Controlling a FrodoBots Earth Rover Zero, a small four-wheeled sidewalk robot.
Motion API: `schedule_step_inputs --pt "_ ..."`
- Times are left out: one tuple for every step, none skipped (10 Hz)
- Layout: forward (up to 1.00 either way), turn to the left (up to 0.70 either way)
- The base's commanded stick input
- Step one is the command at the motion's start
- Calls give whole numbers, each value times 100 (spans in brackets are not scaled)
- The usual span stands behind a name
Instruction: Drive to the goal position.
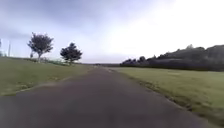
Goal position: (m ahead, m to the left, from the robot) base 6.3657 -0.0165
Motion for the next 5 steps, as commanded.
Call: schedule_step_inputs --pt "100 0" --pt "100 6" --pt "100 25" --pt "100 27" --pt "100 27"
